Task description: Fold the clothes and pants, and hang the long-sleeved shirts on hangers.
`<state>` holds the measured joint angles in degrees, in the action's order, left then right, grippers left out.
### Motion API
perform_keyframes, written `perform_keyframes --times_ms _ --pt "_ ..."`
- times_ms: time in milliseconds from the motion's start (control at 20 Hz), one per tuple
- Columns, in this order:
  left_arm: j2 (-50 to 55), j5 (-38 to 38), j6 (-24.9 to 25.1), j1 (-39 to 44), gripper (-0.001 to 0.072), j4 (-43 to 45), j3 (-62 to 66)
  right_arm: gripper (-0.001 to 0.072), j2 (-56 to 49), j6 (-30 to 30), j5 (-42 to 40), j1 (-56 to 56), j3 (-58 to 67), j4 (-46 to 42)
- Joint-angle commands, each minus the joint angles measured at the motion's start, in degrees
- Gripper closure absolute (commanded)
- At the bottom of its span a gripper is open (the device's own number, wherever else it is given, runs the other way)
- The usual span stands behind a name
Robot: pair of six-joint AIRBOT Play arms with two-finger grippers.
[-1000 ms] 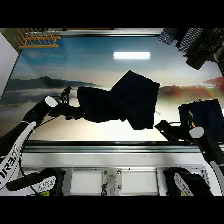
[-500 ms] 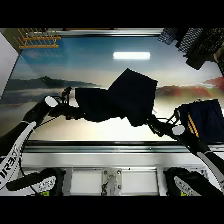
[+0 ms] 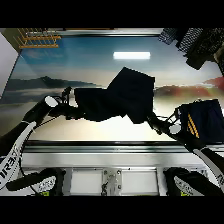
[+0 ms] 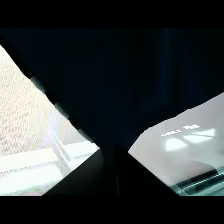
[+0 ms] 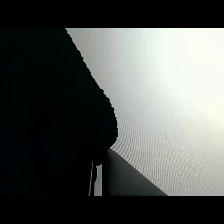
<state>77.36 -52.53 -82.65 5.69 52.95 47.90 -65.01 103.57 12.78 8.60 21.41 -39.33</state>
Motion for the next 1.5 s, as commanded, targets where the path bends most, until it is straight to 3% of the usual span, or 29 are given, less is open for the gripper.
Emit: perform_keyframes --times_ms 0,200,350,550,600,650,700,850,950,1100,1300,1450 --pt "-1.73 -0.33 0.33 -1.60 0.0701 0.04 0.07 0.0696 2.75 -0.31 1.53 -0.55 1.53 -7.87" --pt "-11.21 -5.29 2.95 -6.88 0.0701 0.04 0.04 0.0697 13.14 -0.22 22.16 -5.79 8.57 -30.77" --pt "-16.48 -10.21 3.89 -6.27 0.0701 0.07 -3.50 0.0697 18.49 -0.26 36.92 -6.29 8.92 -40.26" --pt "-19.04 -8.04 3.04 -1.27 0.0701 3.45 -13.86 0.0686 18.82 -0.13 40.09 -7.08 7.41 -45.46" --pt "-19.02 -7.28 2.64 -0.52 0.0701 3.30 -15.52 0.0618 18.25 -0.09 39.17 -7.96 7.43 -44.78" --pt "-19.02 -6.69 2.69 0.37 0.0701 2.80 -16.63 0.0388 17.94 -0.09 38.69 -9.27 7.45 -43.87" --pt "-19.02 -6.21 2.67 1.27 0.0701 2.82 -17.09 0.0217 17.97 -0.17 38.82 -10.97 7.45 -42.84" --pt "-19.02 -5.77 2.69 3.15 0.0701 2.89 -17.00 0.0215 17.99 -2.75 43.54 -19.21 6.36 -39.15" --pt "-19.02 -5.75 2.69 3.93 0.0701 2.86 -17.00 0.0201 17.97 -7.74 44.02 -27.34 3.43 -30.71" --pt "-19.04 -5.46 2.69 4.50 0.0701 2.82 -17.00 0.0201 17.97 -14.60 38.42 -36.02 -2.86 -16.24" --pt "-19.02 -5.42 2.69 4.50 0.0701 2.82 -17.00 0.0202 17.77 -24.26 28.57 -35.21 -9.40 -0.92" --pt "-19.04 -5.51 2.69 4.48 0.0701 2.80 -17.00 0.0203 15.93 -26.03 23.58 -30.80 -9.73 1.60"
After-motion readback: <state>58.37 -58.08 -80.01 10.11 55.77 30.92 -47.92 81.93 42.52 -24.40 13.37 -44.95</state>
